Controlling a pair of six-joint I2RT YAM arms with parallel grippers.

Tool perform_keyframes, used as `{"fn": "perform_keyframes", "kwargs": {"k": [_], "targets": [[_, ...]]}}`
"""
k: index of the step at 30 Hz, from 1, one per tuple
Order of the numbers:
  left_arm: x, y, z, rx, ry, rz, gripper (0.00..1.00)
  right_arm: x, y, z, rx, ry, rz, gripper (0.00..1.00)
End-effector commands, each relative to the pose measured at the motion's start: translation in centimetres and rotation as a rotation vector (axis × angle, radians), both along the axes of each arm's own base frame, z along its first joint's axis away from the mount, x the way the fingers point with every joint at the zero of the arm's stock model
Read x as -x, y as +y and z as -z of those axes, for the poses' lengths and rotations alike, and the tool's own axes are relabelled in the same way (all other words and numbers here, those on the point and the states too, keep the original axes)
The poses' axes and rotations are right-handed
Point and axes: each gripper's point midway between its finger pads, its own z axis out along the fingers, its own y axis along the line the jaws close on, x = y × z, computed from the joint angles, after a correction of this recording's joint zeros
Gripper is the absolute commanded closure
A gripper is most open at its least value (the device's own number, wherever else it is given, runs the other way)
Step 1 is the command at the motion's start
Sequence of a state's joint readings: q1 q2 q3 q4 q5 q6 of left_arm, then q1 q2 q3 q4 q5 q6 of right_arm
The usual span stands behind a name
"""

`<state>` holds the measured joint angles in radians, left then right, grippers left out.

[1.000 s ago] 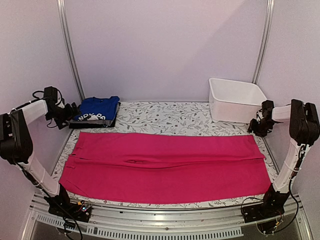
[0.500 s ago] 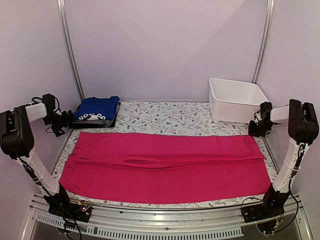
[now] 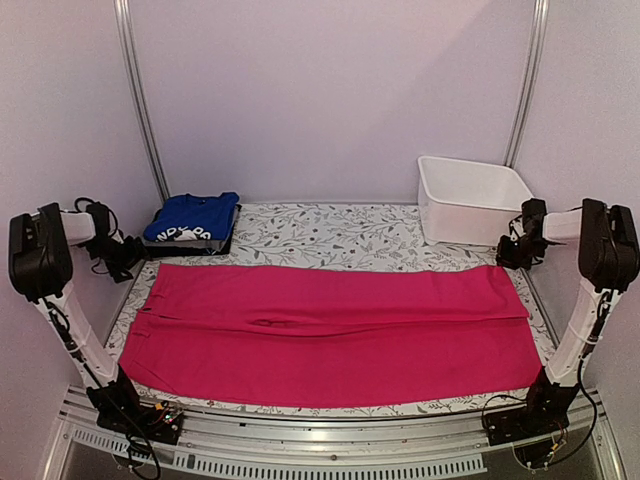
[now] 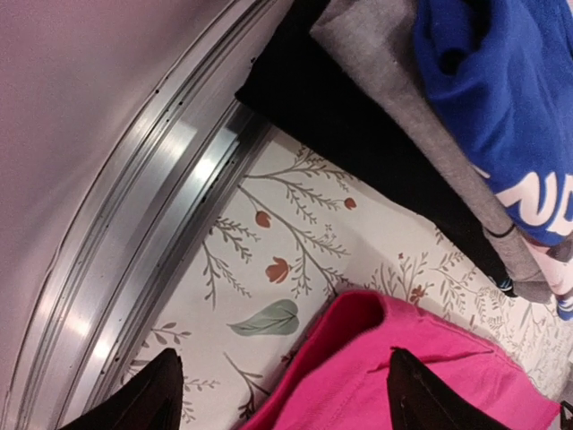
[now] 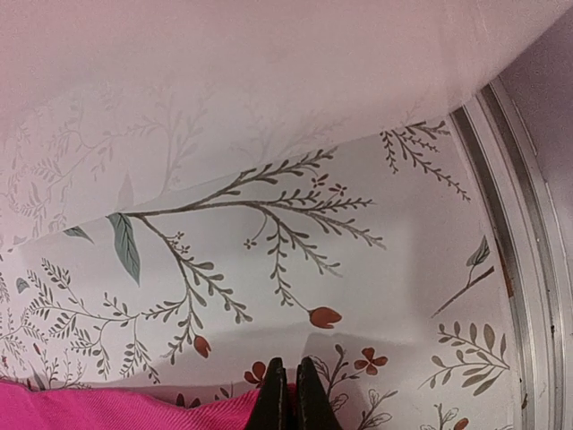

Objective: Fold and stack the mixed laundry pile
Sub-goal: Pick up the flattened trousers from the center of the board.

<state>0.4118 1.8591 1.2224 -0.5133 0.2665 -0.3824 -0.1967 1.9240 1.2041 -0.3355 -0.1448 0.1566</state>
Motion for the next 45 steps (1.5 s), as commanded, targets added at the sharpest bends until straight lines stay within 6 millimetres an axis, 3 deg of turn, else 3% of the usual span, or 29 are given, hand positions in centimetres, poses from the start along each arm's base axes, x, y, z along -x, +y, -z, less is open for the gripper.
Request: {"fn": "perform_keyframes", "kwargs": {"k": [1,18,27,30,34,35,40,42,45], "targets": [[-1.7,-0.7,-0.4,0.047,-0.078,0.084,0.26,-0.7,0.5,-2.5,-0.008,-0.051,-0.015,1.00],[-5.4,-4.4,0.8,0.102,-0.154,0.231,0.49,-0.4,0.3,-2.4,0.000,-0.037,-0.007,1.00],[-4.9,-5.7,2.3,0.114,-0.115,0.249,0.60,-0.3,0.4,-2.7,-0.005,-0.037,0.000,1.00],[-4.8,-5.9,2.3,0.112,-0.116,0.256,0.71,-0.2,0.3,-3.0,-0.005,-0.042,0.000,1.00],[-4.8,-6.0,1.9,0.109,-0.129,0.267,0.95,-0.2,0.5,-3.6,-0.010,-0.055,0.002,1.00],[-4.8,-6.0,1.8,0.110,-0.131,0.268,1.00,-0.3,0.5,-3.9,-0.011,-0.062,0.003,1.00],[-5.2,-5.5,0.2,0.080,-0.153,0.265,1.00,-0.4,0.6,-6.8,-0.009,-0.118,0.003,1.00],[-5.6,-5.2,-1.8,0.051,-0.199,0.265,1.00,-0.4,0.6,-8.8,-0.010,-0.158,0.009,1.00],[-6.1,-5.0,-5.2,0.032,-0.289,0.268,1.00,-0.8,0.6,-13.2,-0.001,-0.254,0.016,1.00]]}}
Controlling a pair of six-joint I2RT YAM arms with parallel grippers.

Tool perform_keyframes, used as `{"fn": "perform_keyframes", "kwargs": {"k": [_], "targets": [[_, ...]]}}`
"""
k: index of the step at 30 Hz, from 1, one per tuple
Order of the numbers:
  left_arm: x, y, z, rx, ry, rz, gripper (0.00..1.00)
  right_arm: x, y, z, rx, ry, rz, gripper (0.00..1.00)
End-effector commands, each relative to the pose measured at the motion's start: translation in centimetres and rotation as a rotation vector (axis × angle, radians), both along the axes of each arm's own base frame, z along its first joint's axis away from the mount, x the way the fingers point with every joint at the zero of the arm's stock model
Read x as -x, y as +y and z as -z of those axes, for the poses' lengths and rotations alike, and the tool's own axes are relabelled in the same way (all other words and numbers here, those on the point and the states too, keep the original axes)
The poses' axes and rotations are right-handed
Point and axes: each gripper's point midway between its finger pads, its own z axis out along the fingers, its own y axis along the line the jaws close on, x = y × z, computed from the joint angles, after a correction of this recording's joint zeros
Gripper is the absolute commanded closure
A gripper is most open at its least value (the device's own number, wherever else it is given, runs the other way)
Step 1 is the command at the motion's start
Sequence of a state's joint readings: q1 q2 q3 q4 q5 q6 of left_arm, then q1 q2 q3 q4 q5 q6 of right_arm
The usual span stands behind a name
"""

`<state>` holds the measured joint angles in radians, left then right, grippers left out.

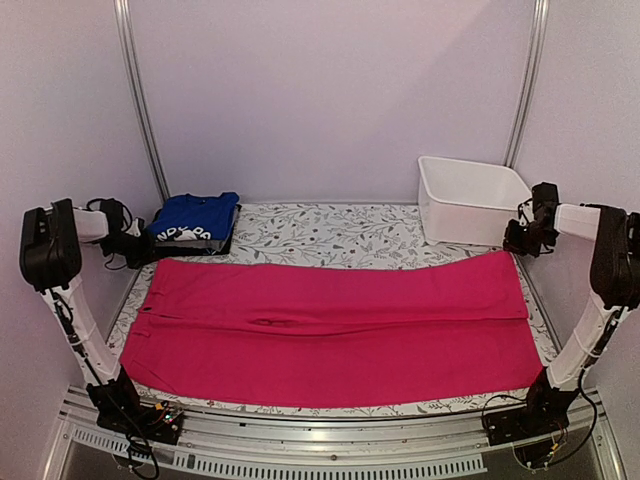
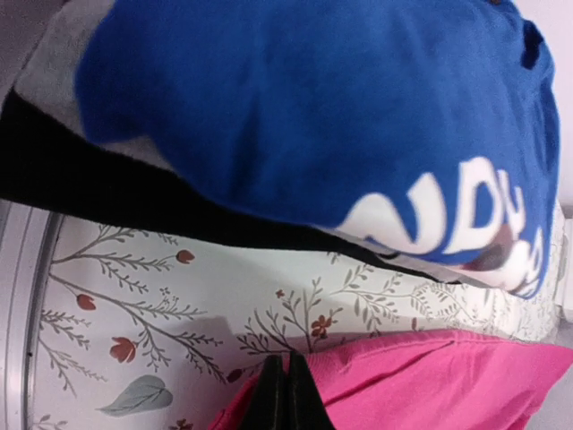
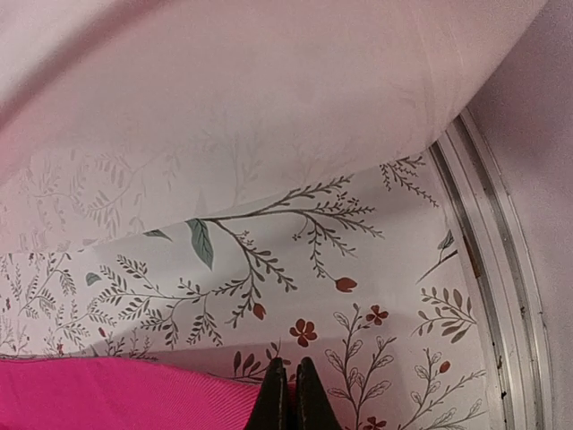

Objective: Fold and stack the mixed laundry pile
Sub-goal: Pick up the flattened trousers from the center of the board, then fold the flattened trousers at the center of the board.

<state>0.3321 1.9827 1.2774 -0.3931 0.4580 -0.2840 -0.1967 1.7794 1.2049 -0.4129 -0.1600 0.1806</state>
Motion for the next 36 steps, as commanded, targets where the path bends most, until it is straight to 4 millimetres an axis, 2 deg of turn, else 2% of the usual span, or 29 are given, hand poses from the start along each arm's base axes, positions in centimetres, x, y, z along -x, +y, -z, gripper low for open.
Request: {"fn": "perform_keyframes", "kwargs": {"k": [1,5,8,11,14,19,21,23,25,27,30,31,32,33,36], "targets": [[-1.5,0.3,-7.6,-0.040,-0.197,0.011,1.00,-1.7,0.1,-9.3,0.018,-0.212,0.008,1.00],[-2.0,0.5,-11.2,-0.026,-0.294,0.008,1.00,-2.4,-0.2,-14.2,0.043,-0.303,0.014,1.00],[-2.0,0.9,-12.6,-0.014,-0.331,0.004,1.00,-2.6,-0.4,-16.0,0.056,-0.334,0.016,1.00],[-1.7,2.2,-14.7,-0.006,-0.412,-0.039,1.00,-2.8,-1.3,-18.0,0.088,-0.373,0.041,1.00],[-1.8,2.4,-16.1,0.009,-0.491,-0.040,1.00,-3.6,-2.5,-19.4,0.098,-0.411,0.063,1.00],[-1.9,1.7,-16.6,0.031,-0.508,0.010,1.00,-5.1,-2.1,-20.5,0.061,-0.442,0.034,1.00],[-1.3,1.6,-17.5,0.029,-0.548,0.017,1.00,-5.0,-1.8,-21.4,0.052,-0.458,0.024,1.00],[-0.5,1.6,-17.7,0.021,-0.558,0.011,1.00,-4.1,-1.4,-22.0,0.041,-0.465,0.019,1.00],[0.7,1.4,-17.3,0.029,-0.538,0.000,1.00,-2.3,-0.8,-21.4,0.016,-0.441,0.022,1.00],[2.4,1.3,-17.6,0.031,-0.539,-0.022,1.00,0.6,-0.1,-21.2,-0.006,-0.427,0.042,1.00],[5.3,1.9,-16.5,0.029,-0.496,-0.100,1.00,5.4,0.2,-19.4,-0.028,-0.363,0.109,1.00],[6.5,2.6,-15.8,0.022,-0.469,-0.138,1.00,7.2,0.2,-18.7,-0.023,-0.336,0.140,1.00],[7.5,3.1,-15.3,0.013,-0.450,-0.173,1.00,9.0,-0.4,-17.1,0.000,-0.284,0.185,1.00],[8.5,3.5,-14.4,0.011,-0.408,-0.208,1.00,11.0,-0.7,-16.9,0.017,-0.270,0.220,1.00],[11.7,4.9,-10.7,0.005,-0.252,-0.327,1.00,16.3,-1.8,-13.7,0.063,-0.158,0.330,1.00]]}}
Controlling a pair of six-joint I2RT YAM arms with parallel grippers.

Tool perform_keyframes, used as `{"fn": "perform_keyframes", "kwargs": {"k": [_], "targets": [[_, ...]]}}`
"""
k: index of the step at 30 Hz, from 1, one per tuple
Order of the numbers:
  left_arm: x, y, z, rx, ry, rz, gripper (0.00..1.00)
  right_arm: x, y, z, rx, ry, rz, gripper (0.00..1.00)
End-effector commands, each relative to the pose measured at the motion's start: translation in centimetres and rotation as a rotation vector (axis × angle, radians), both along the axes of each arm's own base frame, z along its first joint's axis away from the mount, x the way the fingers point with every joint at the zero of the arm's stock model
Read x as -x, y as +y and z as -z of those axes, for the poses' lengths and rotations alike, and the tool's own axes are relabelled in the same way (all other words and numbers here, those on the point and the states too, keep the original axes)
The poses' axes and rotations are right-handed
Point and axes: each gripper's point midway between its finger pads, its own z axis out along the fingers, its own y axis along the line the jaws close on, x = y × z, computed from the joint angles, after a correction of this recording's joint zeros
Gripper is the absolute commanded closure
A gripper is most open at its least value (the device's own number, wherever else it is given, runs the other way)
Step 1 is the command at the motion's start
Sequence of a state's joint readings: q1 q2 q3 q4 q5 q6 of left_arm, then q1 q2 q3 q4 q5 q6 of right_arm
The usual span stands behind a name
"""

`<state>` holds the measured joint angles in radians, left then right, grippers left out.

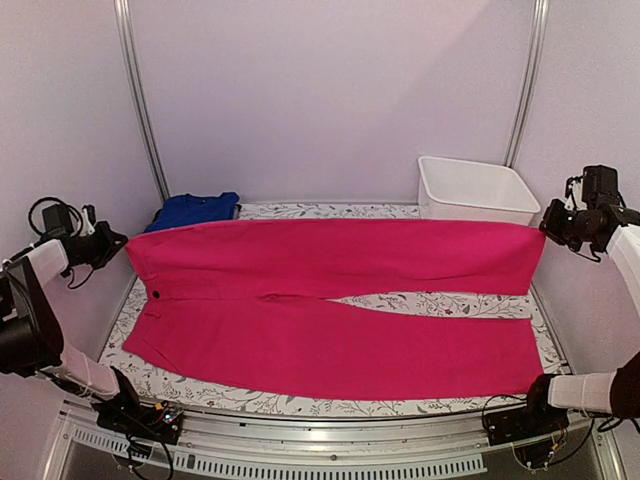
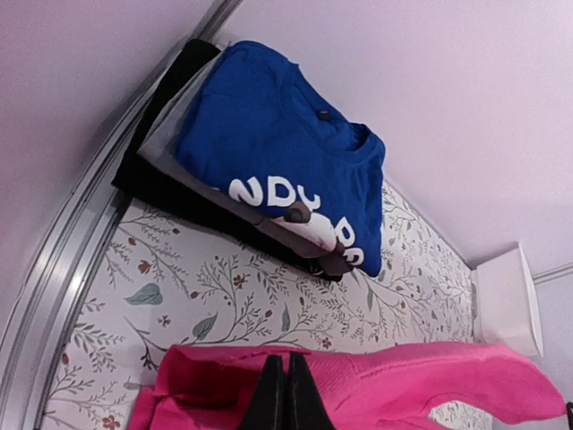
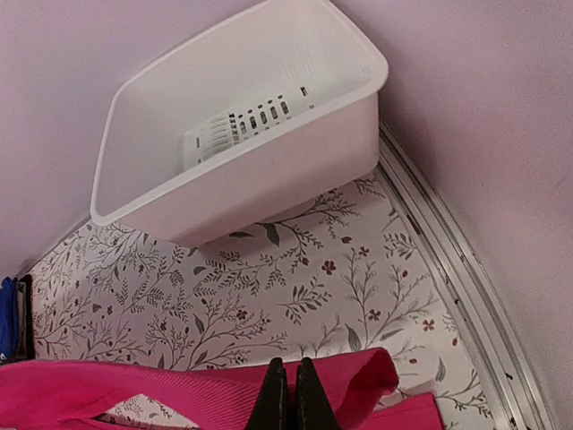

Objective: Fold and stack the mixed laundry pile
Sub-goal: Fold the flattened trousers at the center of the board.

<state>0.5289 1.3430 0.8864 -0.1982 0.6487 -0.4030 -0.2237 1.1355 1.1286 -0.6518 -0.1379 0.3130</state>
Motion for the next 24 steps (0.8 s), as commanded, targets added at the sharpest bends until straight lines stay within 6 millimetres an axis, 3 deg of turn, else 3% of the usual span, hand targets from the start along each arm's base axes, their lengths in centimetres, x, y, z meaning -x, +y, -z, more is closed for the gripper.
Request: {"fn": "perform_keyframes", "kwargs": {"k": [1,3,4,6,9,13,18,24], "targets": [[4.9,3.1,5.2,0.050,0.214,-0.208,1.00,7.8,-3.0,5.2,0.036,0.205,0.244,1.00],[7.5,4.4,6.9,0.112,0.264,-0.304,1.00,10.2,-4.1,6.6,0.039,0.244,0.331,1.00],[8.5,5.0,7.5,0.137,0.274,-0.340,1.00,10.9,-4.7,6.1,0.044,0.221,0.367,1.00],[10.0,6.0,8.6,0.164,0.311,-0.409,1.00,11.4,-5.8,5.5,0.062,0.205,0.426,1.00],[10.9,6.3,10.1,0.210,0.358,-0.455,1.00,10.8,-6.6,8.1,0.016,0.283,0.438,1.00],[10.5,5.1,11.4,0.267,0.413,-0.395,1.00,8.0,-4.2,11.4,-0.073,0.341,0.266,1.00],[9.9,2.6,13.9,0.289,0.533,-0.306,1.00,7.0,-1.8,19.0,-0.202,0.571,0.094,1.00],[9.5,-1.3,17.7,0.297,0.708,-0.209,1.00,5.6,0.8,23.8,-0.361,0.712,-0.070,1.00]]}}
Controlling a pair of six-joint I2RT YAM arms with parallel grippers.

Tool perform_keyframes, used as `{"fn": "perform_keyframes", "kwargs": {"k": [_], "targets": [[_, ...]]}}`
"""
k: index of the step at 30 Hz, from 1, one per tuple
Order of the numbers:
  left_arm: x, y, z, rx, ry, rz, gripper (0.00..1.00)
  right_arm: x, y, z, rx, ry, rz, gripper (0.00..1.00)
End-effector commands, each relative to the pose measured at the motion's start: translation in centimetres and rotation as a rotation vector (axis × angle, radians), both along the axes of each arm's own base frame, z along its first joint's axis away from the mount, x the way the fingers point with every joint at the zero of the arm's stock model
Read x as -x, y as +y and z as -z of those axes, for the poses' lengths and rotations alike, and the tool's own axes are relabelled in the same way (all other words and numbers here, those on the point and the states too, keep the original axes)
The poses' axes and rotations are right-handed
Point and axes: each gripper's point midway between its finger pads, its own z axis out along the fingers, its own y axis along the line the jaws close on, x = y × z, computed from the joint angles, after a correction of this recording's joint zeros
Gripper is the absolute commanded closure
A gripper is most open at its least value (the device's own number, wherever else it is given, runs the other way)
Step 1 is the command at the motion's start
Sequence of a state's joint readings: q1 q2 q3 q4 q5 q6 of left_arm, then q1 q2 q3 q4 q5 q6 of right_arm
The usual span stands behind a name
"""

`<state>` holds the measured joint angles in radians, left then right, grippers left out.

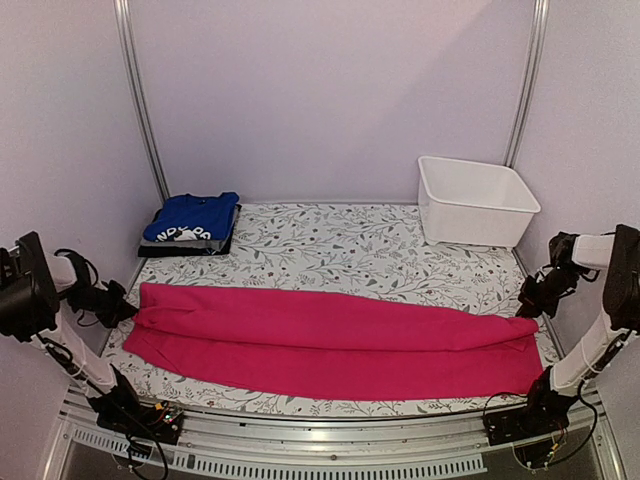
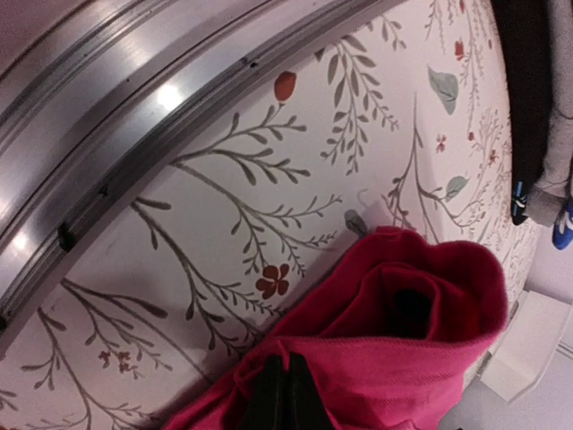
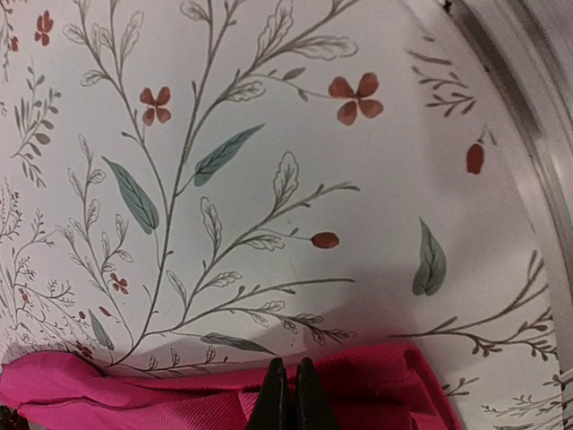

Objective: Fold and stack the mixed laundry pile
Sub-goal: Fold the flattened trousers at the center of the board.

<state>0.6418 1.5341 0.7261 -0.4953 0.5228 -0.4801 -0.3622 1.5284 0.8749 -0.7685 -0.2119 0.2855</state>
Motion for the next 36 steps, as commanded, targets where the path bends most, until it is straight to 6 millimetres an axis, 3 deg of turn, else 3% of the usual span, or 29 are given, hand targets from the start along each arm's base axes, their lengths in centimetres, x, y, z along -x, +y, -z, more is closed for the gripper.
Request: {"fn": "perform_keyframes", "kwargs": {"k": [1,3,6,11,14,16,21,24,28,29,33,36], "targets": [[-0.6,-2.0,1.8,-0.003,0.096,0.060,1.00,-1.9,2.3,2.3,-0.170,0.007,-0.112,1.00],[-1.1,-2.5,2.3,-0.011,0.116,0.077,1.00,-2.7,2.6,3.3,-0.174,0.035,-0.149,1.00],[-1.9,-1.2,2.5,-0.029,0.111,0.029,1.00,-4.5,2.2,4.3,-0.138,0.037,-0.186,1.00],[-5.1,1.7,1.8,-0.062,0.068,-0.011,1.00,-10.4,0.6,3.3,-0.095,-0.066,-0.186,1.00],[-8.4,3.7,-0.6,-0.086,-0.020,0.002,1.00,-14.0,-0.1,0.6,-0.070,-0.148,-0.199,1.00],[-10.3,4.4,-2.8,-0.102,-0.088,0.034,1.00,-15.9,-0.9,-2.5,-0.026,-0.222,-0.200,1.00],[-11.5,5.3,-7.1,-0.170,-0.175,0.068,1.00,-18.6,-1.7,-10.5,0.042,-0.402,-0.201,1.00],[-10.7,4.4,-7.9,-0.141,-0.204,0.091,1.00,-17.0,-1.5,-11.9,0.050,-0.390,-0.186,1.00],[-8.9,3.2,-7.9,-0.135,-0.202,0.122,1.00,-11.0,-1.7,-11.4,0.122,-0.304,-0.124,1.00],[-8.4,2.9,-7.7,-0.136,-0.194,0.128,1.00,-9.4,-2.0,-12.2,0.144,-0.315,-0.098,1.00],[-5.7,3.5,-6.8,-0.150,-0.137,0.108,1.00,-3.6,-3.9,-10.7,0.175,-0.250,0.027,1.00],[-4.2,3.7,-6.2,-0.155,-0.113,0.095,1.00,-1.5,-4.2,-9.9,0.195,-0.224,0.080,1.00]]}}
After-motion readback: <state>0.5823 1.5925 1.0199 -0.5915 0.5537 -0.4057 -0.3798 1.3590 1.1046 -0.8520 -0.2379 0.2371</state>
